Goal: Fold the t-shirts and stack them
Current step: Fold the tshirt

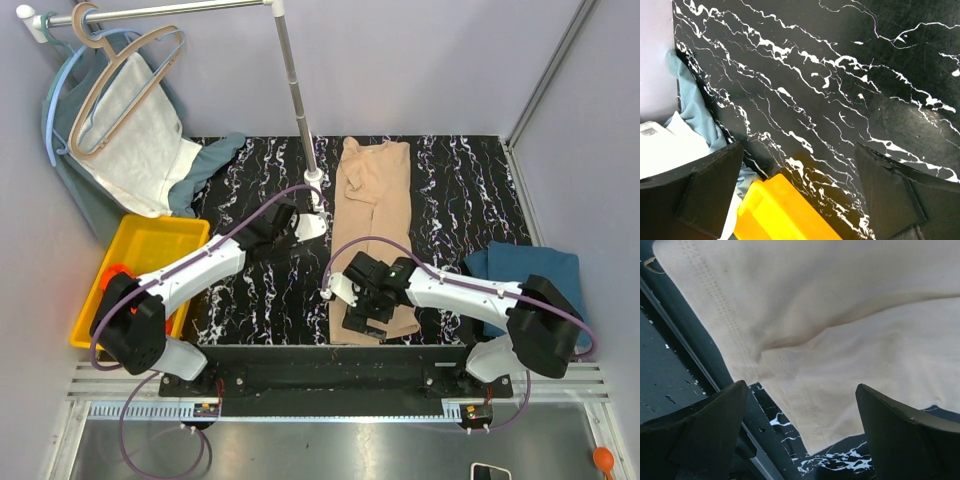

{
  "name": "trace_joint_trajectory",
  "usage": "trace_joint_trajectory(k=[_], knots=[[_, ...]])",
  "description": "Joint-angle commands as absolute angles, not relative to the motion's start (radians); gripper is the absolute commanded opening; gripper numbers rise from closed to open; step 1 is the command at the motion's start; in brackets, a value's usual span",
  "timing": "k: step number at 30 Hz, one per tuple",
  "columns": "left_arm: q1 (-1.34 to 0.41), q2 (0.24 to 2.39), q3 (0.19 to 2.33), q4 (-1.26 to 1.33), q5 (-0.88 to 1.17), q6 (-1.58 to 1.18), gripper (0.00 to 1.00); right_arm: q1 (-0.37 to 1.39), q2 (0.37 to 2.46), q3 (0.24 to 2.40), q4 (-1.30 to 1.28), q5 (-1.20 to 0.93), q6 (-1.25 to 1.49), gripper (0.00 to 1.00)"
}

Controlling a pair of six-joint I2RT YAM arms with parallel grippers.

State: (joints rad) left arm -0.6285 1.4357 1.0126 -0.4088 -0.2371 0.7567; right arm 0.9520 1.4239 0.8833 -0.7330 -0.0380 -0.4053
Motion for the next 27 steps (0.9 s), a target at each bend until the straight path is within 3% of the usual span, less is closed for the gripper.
trace_joint_trajectory(k=[1,27], knots=[[-0.621,1.436,0.993,-0.298,-0.225,0.732,0.99,0.988,1.459,0.894,-0.713,-0.08,-0.405,1.0],[-0.606,1.448,0.939,-0.25,-0.226,0.775,0.99,1.029,1.512,0.804,-0.606,-0.071,-0.451,1.0]])
